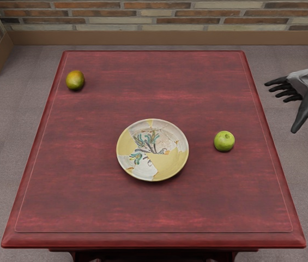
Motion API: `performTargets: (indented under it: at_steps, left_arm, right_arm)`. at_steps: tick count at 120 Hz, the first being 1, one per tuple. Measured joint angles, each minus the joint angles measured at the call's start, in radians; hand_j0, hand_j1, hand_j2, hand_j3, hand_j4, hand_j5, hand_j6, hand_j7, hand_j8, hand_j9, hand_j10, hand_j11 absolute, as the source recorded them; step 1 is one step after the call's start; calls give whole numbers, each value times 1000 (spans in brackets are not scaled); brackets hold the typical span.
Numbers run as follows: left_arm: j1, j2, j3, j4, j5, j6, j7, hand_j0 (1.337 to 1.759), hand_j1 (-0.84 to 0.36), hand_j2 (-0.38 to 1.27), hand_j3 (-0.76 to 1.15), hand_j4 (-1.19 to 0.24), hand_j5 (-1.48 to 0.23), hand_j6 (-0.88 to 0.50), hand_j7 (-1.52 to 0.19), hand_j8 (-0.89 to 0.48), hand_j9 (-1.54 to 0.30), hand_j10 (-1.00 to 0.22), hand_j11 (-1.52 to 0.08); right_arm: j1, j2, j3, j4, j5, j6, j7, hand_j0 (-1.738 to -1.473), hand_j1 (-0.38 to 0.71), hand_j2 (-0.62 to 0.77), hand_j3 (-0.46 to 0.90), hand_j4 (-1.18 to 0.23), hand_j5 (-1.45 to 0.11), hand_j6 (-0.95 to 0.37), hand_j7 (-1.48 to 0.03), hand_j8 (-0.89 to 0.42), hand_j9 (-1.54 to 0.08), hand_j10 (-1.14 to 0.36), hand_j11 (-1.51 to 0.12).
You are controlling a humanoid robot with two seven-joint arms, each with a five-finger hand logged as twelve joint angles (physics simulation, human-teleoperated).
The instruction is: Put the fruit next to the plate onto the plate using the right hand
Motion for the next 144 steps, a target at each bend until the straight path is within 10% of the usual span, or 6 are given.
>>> performTargets:
  at_steps: [28,63,144]
  left_arm:
    - [0,0,0,0,0,0,0,1658,339,2,0,-9,-11,-9,-11,-9,-11,-9,-11]
    - [0,0,0,0,0,0,0,1658,339,2,0,-9,-11,-9,-11,-9,-11,-9,-11]
    - [0,0,0,0,0,0,0,1658,339,2,0,-9,-11,-9,-11,-9,-11,-9,-11]
  right_arm:
    - [-10,-6,-11,39,13,0,0,-1658,-349,0,0,-4,-1,-5,-1,-4,-1,-3,-1]
    - [-19,-353,-11,560,30,0,0,-1658,-349,0,0,-6,-1,-8,0,-7,-1,-5,0]
    - [-100,132,-16,614,-592,-264,0,-1658,-343,0,0,-9,-8,-11,-7,-10,-8,-9,-8]
